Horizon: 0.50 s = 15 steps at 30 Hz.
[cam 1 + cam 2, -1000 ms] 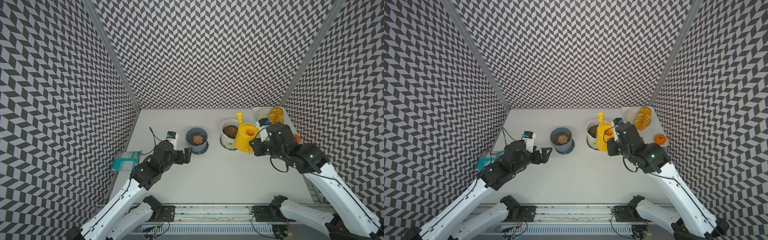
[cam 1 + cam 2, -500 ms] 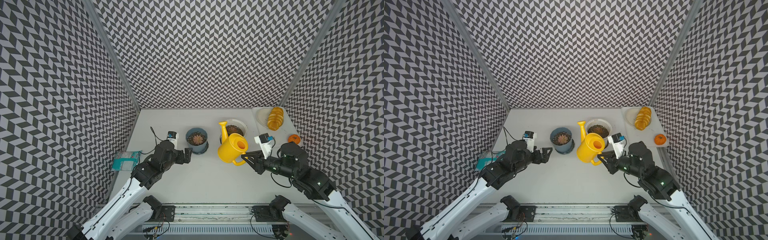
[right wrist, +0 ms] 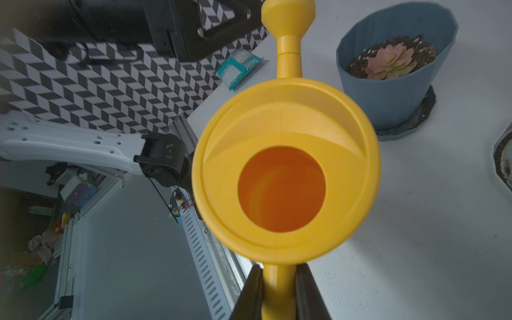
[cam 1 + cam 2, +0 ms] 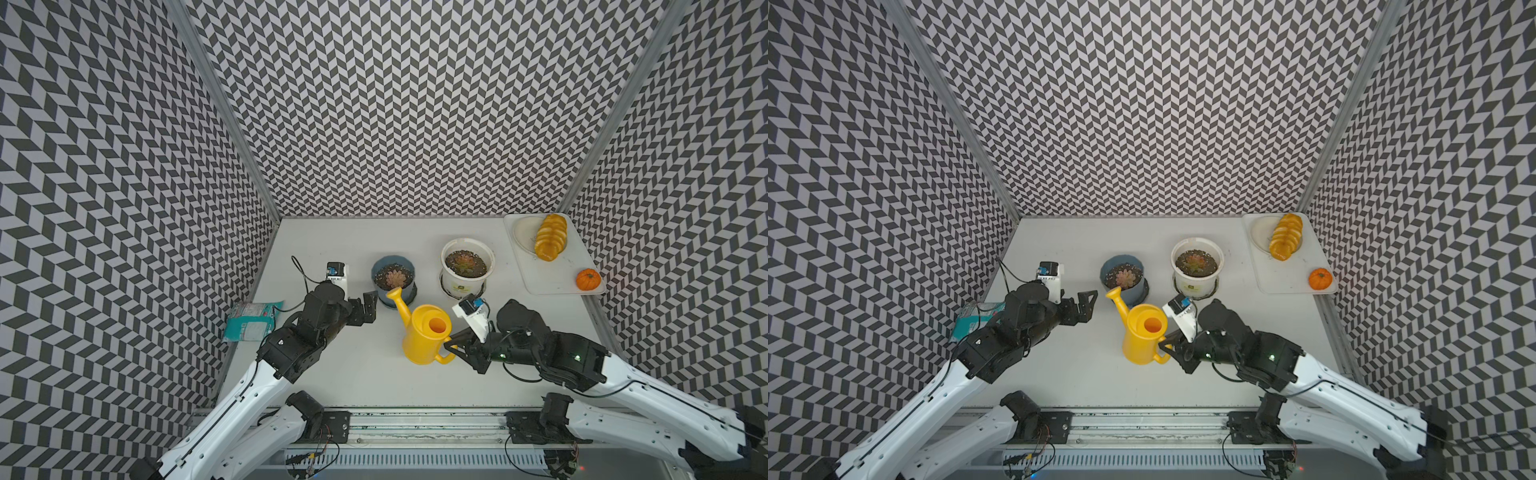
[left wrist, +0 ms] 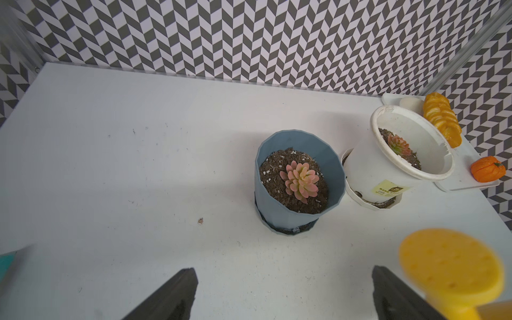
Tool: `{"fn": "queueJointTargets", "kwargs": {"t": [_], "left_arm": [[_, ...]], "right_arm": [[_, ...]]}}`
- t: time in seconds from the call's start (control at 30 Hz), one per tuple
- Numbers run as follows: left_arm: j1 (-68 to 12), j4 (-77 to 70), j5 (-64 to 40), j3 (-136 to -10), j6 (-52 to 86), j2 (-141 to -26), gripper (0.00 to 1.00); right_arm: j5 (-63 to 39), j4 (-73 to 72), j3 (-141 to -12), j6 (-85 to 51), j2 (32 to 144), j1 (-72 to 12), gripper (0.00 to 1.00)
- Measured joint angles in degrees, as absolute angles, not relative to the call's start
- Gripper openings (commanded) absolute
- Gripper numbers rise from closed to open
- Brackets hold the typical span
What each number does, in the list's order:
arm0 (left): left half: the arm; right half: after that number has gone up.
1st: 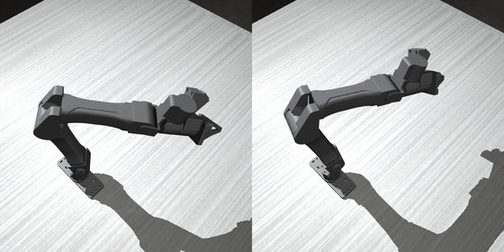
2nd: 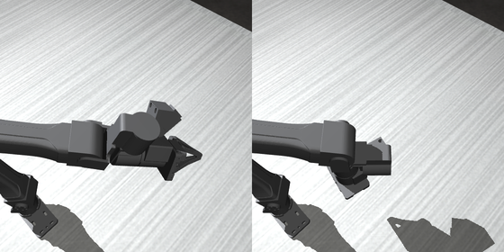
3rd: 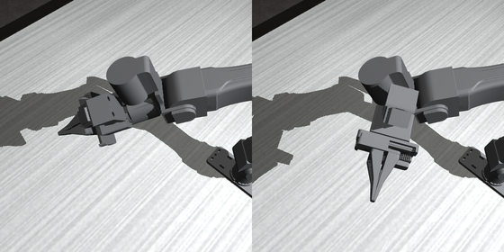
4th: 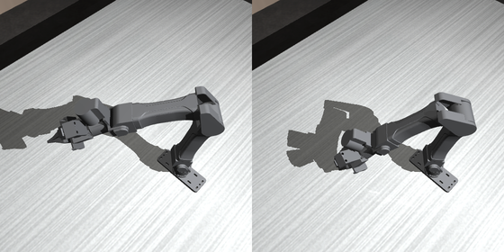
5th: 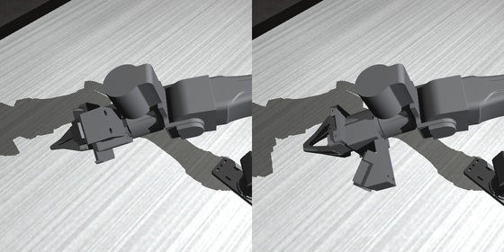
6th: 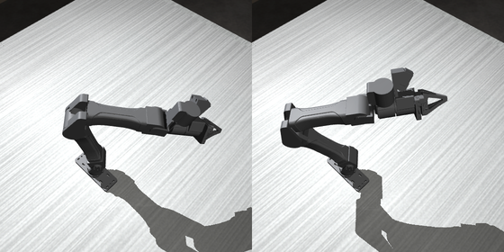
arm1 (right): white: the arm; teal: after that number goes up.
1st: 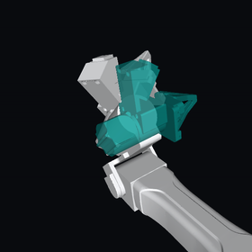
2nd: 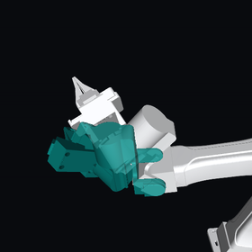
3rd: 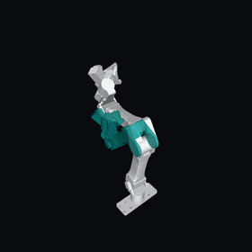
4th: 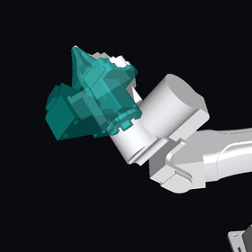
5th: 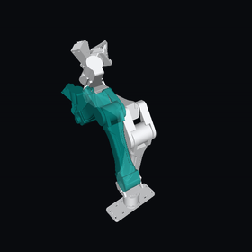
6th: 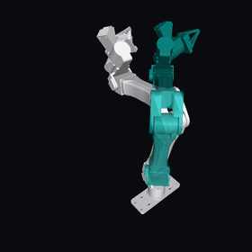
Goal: Water the succulent around the soil edge
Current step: Place the watering can at the center of the board.
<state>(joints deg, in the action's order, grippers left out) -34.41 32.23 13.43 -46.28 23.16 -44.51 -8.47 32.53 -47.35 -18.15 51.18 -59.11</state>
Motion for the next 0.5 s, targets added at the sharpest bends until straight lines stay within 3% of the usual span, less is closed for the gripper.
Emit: {"fn": "queueJointTargets", "kwargs": {"t": [0.23,0.5], "left_arm": [[-34.33,32.25,14.15,-46.28,23.22,-44.56,1.00],[-34.30,32.25,14.26,-46.28,23.22,-44.56,1.00]], "right_arm": [[-2.87,32.10,-46.94,-17.89,62.13,-64.03,0.00],[-0.64,28.42,-44.82,-15.94,64.58,-64.77,0.00]]}}
